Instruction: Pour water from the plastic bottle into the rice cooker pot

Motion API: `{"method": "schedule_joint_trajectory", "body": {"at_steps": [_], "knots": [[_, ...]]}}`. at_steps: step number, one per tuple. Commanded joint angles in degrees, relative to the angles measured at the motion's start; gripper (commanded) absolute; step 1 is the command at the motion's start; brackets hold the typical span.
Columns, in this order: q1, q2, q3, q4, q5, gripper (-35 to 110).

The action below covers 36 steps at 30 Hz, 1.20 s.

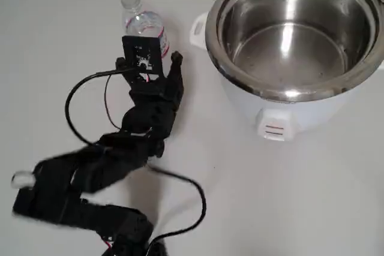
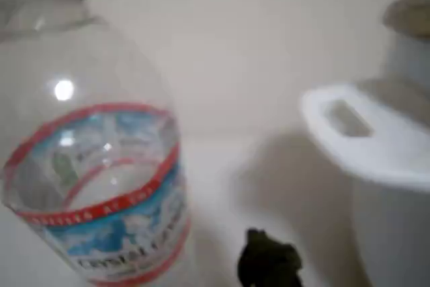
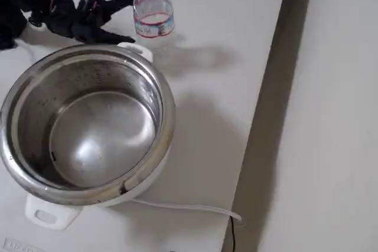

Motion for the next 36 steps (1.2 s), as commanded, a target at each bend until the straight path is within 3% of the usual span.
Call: {"method": "schedule_joint_trajectory", "body": {"at_steps": [1, 12, 22, 25, 29, 36], "knots": [[2.02, 21.45, 0.79, 21.09, 6.15, 51], [5.45, 58.71, 0.18, 73.13, 32.43, 46], [8.88, 81.83, 0.35, 111.71, 64.42, 21], [9.40, 81.83, 0.62, 118.12, 71.63, 14], [9.93, 81.83, 1.14, 119.88, 72.25, 0], [10.81, 81.83, 11.87, 121.20, 71.72, 0]]}}
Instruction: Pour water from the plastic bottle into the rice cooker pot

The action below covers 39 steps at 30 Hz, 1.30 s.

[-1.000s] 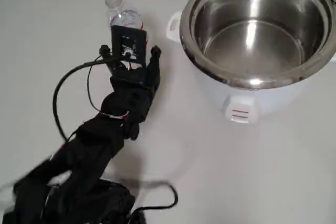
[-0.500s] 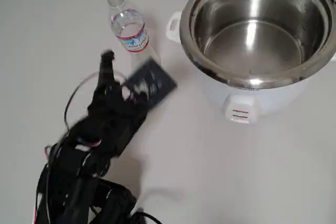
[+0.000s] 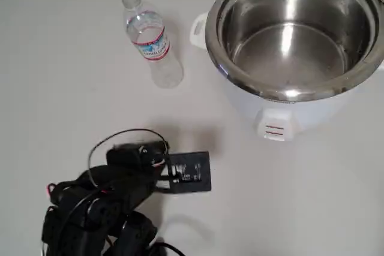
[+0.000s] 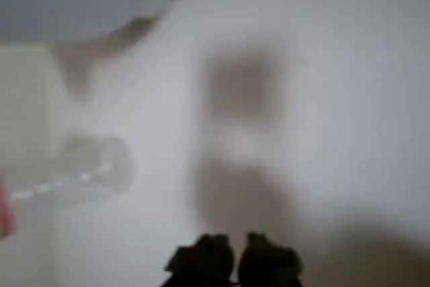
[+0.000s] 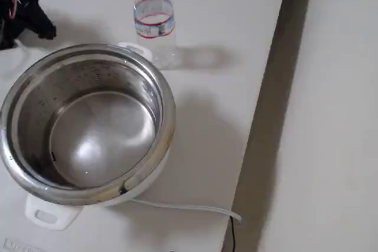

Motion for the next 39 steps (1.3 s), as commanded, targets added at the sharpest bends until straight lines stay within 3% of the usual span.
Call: {"method": "schedule_joint_trajectory", "body": {"at_steps": [1, 39], "knots": [[1.41, 0.26, 4.83, -0.26, 0.35, 0], [1.93, 0.18, 7.73, 0.09, 0.62, 0]]}}
